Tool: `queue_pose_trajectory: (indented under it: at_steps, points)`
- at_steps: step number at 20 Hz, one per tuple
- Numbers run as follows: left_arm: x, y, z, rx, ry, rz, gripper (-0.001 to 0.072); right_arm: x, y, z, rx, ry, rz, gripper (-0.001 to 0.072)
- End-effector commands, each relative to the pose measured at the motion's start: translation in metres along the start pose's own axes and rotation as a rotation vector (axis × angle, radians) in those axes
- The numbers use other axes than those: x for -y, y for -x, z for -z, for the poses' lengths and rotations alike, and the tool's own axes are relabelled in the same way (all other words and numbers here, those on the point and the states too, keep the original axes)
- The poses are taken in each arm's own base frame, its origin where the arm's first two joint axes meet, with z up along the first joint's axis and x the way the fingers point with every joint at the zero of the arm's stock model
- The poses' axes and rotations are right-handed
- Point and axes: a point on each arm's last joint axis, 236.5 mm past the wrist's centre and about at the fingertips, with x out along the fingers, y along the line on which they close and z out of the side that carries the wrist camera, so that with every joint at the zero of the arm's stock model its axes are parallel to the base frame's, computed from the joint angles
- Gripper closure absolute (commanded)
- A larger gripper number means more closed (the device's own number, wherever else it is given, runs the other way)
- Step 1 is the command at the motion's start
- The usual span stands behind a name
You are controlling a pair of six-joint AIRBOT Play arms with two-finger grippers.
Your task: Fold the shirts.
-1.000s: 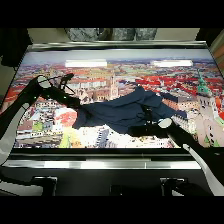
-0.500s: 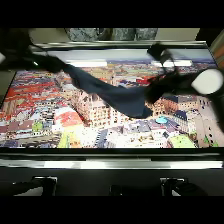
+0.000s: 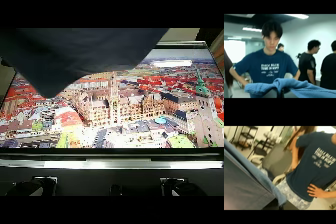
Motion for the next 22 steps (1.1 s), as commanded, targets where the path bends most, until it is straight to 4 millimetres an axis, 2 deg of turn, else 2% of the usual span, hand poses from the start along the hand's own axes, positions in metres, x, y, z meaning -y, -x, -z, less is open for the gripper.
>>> queue_pose_trajectory:
  at_steps: [1,3,4,6,7,8,11,13,15,16,18,20,22]
  points:
    - [0.023,0.032,-0.011,-0.032,0.022,0.039,0.0674,0.007,0.038,-0.021,0.042,-0.031,0.032,0.0671]
    - [0.025,0.029,0.022,-0.152,0.034,0.055,0.0673,-0.001,0.040,-0.004,-0.030,-0.051,-0.002,0.0670]
    - [0.024,0.027,0.042,-0.213,0.050,0.057,0.0674,-0.006,0.038,0.010,-0.089,-0.063,-0.018,0.0670]
    - [0.011,0.021,0.100,-0.382,0.063,0.031,0.0673,-0.017,0.026,0.061,-0.273,-0.084,-0.053,0.0670]
    - [0.000,0.019,0.136,-0.480,0.080,-0.001,0.0674,-0.026,0.018,0.092,-0.381,-0.097,-0.083,0.0670]
    - [-0.011,0.018,0.176,-0.583,0.092,-0.027,0.0673,-0.042,0.005,0.133,-0.510,-0.106,-0.133,0.0670]
    - [-0.036,0.020,0.312,-0.877,0.152,-0.072,0.0672,-0.103,-0.034,0.261,-0.854,-0.126,-0.315,0.0670]
    - [-0.050,0.019,0.401,-1.008,0.190,-0.090,0.0672,-0.136,-0.076,0.337,-0.929,-0.126,-0.357,0.0670]
    - [-0.067,0.015,0.483,-1.087,0.229,-0.129,0.0673,-0.163,-0.123,0.396,-0.938,-0.161,-0.359,0.0669]
    - [-0.074,0.012,0.520,-1.124,0.244,-0.145,0.0673,-0.176,-0.147,0.420,-0.926,-0.188,-0.362,0.0669]
    - [-0.084,0.002,0.574,-1.151,0.287,-0.169,0.0673,-0.197,-0.190,0.458,-0.879,-0.262,-0.333,0.0668]
    - [-0.092,-0.003,0.609,-1.168,0.301,-0.188,0.0672,-0.216,-0.216,0.482,-0.844,-0.373,-0.306,0.0668]
    - [-0.093,0.001,0.633,-1.201,0.318,-0.193,0.0672,-0.233,-0.228,0.497,-0.835,-0.477,-0.301,0.0667]
